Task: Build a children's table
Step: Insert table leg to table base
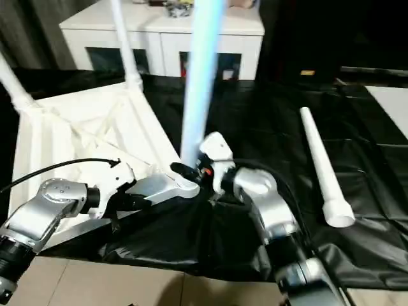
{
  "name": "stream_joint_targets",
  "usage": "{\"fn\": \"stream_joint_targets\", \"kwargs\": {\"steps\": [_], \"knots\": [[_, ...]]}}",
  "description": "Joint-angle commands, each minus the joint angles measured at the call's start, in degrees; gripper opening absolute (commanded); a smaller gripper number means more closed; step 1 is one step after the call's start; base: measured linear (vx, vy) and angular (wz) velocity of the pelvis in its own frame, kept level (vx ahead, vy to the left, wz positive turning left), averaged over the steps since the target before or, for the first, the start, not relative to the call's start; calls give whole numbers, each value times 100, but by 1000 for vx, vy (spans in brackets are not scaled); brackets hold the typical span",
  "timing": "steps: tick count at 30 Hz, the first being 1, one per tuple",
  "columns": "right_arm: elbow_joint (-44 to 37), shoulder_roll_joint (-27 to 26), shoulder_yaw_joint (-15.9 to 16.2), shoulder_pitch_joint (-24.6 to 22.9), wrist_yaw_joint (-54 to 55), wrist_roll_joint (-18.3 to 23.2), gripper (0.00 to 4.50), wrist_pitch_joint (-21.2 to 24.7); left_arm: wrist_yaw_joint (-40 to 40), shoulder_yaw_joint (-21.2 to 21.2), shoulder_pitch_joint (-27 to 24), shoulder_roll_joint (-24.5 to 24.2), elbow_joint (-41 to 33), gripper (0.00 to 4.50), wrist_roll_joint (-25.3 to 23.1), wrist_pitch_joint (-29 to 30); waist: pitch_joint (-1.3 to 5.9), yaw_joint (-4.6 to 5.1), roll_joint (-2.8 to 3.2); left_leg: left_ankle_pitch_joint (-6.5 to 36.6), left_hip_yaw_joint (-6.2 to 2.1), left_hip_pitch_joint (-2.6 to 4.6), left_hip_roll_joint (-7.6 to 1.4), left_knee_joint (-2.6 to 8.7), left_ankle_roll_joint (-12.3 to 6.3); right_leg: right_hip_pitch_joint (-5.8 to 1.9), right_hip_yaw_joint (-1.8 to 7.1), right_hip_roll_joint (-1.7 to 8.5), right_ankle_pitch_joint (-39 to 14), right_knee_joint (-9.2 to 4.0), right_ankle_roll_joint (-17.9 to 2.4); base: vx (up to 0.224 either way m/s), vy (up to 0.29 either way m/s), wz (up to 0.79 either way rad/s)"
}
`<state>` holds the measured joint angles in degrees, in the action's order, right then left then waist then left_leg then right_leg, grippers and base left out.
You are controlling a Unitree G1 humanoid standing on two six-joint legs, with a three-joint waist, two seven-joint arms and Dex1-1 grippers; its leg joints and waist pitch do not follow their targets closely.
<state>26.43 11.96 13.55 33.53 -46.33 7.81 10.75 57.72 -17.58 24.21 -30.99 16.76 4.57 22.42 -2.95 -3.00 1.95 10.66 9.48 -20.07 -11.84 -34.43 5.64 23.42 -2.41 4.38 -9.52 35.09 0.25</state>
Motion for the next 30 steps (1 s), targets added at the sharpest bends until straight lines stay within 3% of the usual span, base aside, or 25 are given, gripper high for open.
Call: {"fn": "stream_joint_targets", "kwargs": {"steps": [1, 2, 6, 8, 14, 22, 30], "knots": [[536, 39, 344, -52, -214, -295, 185, 543, 99, 29, 17, 24, -124, 0, 28, -50, 292, 23, -30, 2280, -25, 19, -29, 504, 42, -172, 157, 249, -2860, -550, -835, 0, 0, 0], [604, 52, 408, 18, -318, -317, 185, 613, 95, 28, 13, 26, -128, 0, 24, -51, 293, 18, -4, 2288, -30, 30, -30, 503, 48, -161, 159, 254, -2867, -540, -842, 0, 0, 0], [967, 71, 610, 289, -679, -398, 185, 769, 66, 52, -6, 20, -145, 0, 28, -44, 312, 22, -32, 2304, -35, 26, -48, 518, 82, -172, 160, 242, -2595, -509, -924, 0, 0, 0], [1215, 20, 579, 395, -647, -415, 185, 780, 67, 62, -14, 3, -143, 0, 35, -50, 307, 33, -45, 2381, -32, 20, -46, 521, 93, -169, 159, 250, -2581, -508, -971, 0, 0, 0], [1747, -88, 431, 465, -645, -403, 185, 778, 78, 79, -26, -8, -154, 0, 37, -50, 294, 54, -56, 2591, -45, 56, -39, 520, 113, -134, 145, 264, -3086, -577, -803, 0, 0, 0], [2215, -85, 289, 319, -409, -494, 185, 351, 105, 106, -25, -40, -159, 0, 40, -55, 301, 103, -18, 2859, -77, 68, -44, 542, 144, -107, 131, 258, -3161, -600, -764, 0, 0, 0], [2224, -168, 208, 266, -325, -480, 185, 273, 156, 112, -4, -62, -124, 0, 30, -65, 291, 134, -8, 3148, -106, 94, -38, 552, 148, -72, 101, 248, -3424, -650, -655, 0, 0, 0]]}}
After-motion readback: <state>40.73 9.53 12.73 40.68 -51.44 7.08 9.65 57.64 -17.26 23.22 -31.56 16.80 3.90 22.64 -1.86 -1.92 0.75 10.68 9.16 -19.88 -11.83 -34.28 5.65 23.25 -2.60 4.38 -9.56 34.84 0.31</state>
